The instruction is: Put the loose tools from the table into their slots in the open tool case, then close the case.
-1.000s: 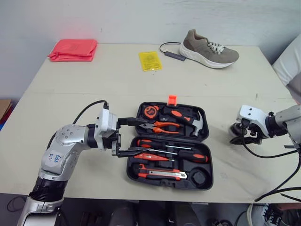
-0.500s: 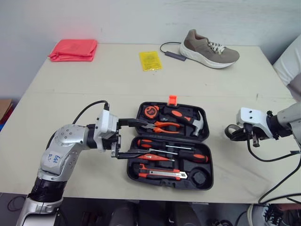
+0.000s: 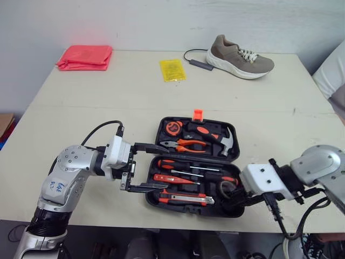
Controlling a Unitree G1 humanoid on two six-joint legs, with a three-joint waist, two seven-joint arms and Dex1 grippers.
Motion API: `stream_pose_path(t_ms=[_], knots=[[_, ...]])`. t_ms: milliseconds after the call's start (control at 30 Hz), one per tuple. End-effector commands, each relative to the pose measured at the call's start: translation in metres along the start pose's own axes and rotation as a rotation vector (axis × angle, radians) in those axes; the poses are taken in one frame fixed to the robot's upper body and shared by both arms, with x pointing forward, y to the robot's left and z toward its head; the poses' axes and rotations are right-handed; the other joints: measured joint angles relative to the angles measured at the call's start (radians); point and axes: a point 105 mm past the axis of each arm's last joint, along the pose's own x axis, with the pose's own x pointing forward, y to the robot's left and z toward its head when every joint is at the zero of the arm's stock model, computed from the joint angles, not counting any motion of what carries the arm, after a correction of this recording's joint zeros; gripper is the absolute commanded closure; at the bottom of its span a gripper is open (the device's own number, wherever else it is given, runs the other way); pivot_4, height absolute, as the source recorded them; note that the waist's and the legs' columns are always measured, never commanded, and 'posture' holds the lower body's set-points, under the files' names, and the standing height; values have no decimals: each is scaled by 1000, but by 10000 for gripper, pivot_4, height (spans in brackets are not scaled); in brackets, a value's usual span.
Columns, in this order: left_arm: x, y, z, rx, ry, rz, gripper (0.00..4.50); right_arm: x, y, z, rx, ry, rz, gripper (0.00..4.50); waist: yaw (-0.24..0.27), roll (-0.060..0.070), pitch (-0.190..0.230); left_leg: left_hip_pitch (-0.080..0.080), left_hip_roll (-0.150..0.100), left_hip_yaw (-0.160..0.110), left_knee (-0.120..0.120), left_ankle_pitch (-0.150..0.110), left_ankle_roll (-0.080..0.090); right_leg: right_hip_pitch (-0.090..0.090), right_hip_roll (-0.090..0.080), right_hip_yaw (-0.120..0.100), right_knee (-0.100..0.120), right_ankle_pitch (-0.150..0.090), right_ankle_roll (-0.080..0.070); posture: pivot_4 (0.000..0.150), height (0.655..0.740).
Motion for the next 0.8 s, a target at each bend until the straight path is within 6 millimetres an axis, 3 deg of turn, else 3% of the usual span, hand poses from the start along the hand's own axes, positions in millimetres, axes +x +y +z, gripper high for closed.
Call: stream_pose_path(t_ms=[33,200,600,800], knots=[[2,-8,5,11,-11,-45,0,9,7,-2,-3,40,27,44707,-1,0,0,0,0,0,0,0,0,0,0,0,0,0,0,1500,7400],[2,-9,4,7,-2,-48,0,14,18,-18,30,138,64,44707,0,0,0,0,0,-1,0,0,0,0,0,0,0,-1,-1,1500,7400],[0,-13,-1,-21,15,-32,0,12,5,-40,59,259,-28,44707,-3,-5,-3,1,1,-5,4,0,0,4,0,0,0,-1,-1,1500,7400],[-2,-13,-1,-18,19,-23,0,13,5,-30,111,221,-9,44707,-3,-11,-7,0,1,-6,4,0,0,5,-4,0,0,-1,-2,1500,7400]])
